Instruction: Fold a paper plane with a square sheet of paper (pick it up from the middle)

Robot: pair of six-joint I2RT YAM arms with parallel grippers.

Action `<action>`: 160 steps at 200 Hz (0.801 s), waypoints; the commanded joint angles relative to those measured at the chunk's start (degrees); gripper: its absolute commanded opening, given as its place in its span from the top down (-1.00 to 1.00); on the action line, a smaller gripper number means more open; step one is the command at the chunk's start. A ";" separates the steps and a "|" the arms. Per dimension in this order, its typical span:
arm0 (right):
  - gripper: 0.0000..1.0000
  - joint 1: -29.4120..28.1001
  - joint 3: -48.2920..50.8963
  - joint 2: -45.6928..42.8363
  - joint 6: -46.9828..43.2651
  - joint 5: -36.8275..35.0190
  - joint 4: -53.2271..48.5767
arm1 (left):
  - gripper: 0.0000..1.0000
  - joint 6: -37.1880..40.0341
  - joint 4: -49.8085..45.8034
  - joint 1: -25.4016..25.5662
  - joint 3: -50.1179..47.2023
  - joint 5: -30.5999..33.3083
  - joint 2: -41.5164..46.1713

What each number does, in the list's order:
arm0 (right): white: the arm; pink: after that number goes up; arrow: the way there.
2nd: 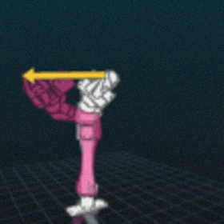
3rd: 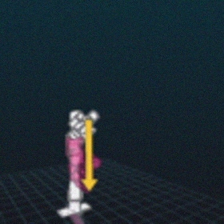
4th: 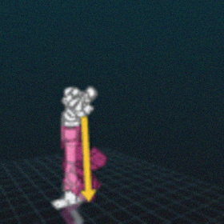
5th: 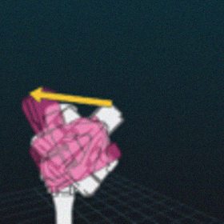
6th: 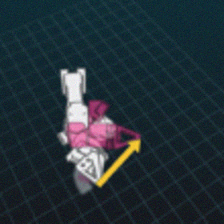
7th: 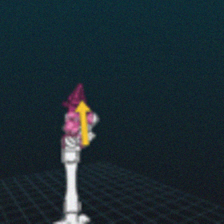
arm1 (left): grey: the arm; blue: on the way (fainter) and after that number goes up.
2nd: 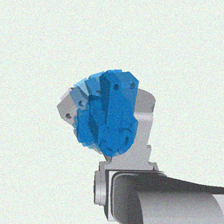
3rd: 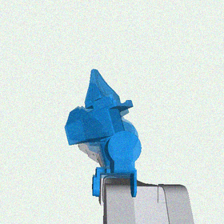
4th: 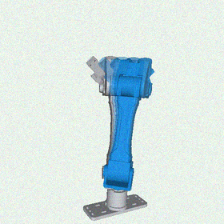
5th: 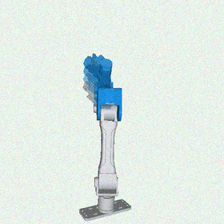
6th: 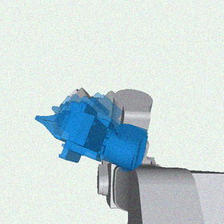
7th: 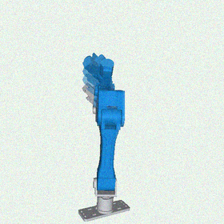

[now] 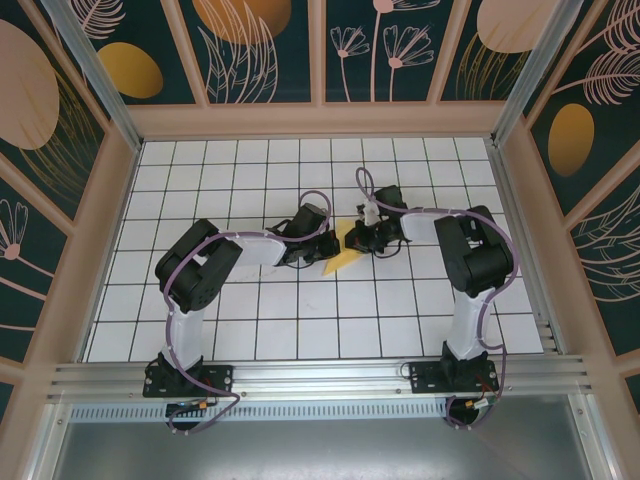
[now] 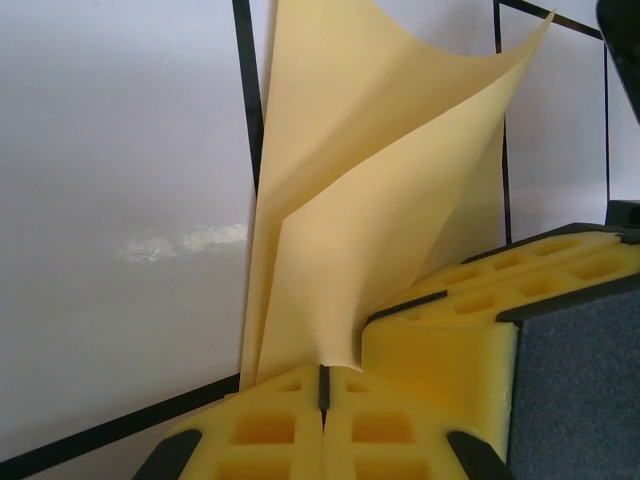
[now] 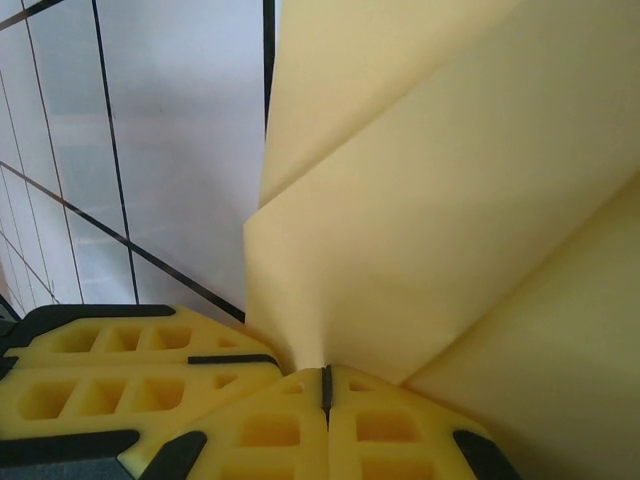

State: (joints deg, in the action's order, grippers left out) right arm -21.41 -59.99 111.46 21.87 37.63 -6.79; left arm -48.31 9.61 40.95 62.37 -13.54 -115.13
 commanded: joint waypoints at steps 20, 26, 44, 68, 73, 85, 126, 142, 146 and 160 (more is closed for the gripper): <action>0.93 4.86 -3.59 3.47 0.58 -8.14 0.56 | 1.00 0.72 -9.78 -0.44 -3.60 3.28 -2.47; 0.93 5.33 -3.97 3.86 1.14 -8.56 0.91 | 1.00 0.76 -9.72 -0.52 -3.65 3.18 -2.47; 0.93 6.45 -5.32 4.37 2.59 -9.32 1.81 | 1.00 0.84 -9.64 -0.46 -3.81 3.00 -2.50; 0.94 6.85 -7.13 3.03 3.01 -8.81 2.31 | 1.00 1.10 -9.61 -0.47 -3.73 2.84 -2.54; 0.94 6.85 -7.25 2.26 2.87 -7.93 2.58 | 1.00 1.11 -9.61 -0.50 -3.73 2.82 -2.48; 0.93 6.80 -6.41 -0.34 2.55 -5.84 4.51 | 1.00 1.12 -9.46 -0.48 -3.86 2.88 -2.38; 0.91 4.99 -2.11 -4.36 2.33 0.84 7.52 | 1.00 1.06 -9.13 -0.43 -3.57 2.63 -2.54; 0.91 3.18 -1.08 -3.26 1.65 0.79 6.75 | 1.00 1.04 -9.12 -0.46 -3.41 2.73 -2.57; 0.91 2.92 -0.89 -2.79 1.56 0.85 6.70 | 1.00 1.06 -9.09 -0.45 -3.42 2.73 -2.57; 0.92 2.22 -0.53 -1.49 1.47 1.73 6.72 | 1.00 1.07 -9.08 -0.48 -3.46 2.73 -2.59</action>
State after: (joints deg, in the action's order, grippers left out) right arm -17.43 -62.39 108.44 24.32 36.38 -0.47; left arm -48.29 10.52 40.93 61.82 -13.61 -115.13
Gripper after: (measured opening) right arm 0.056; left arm 0.069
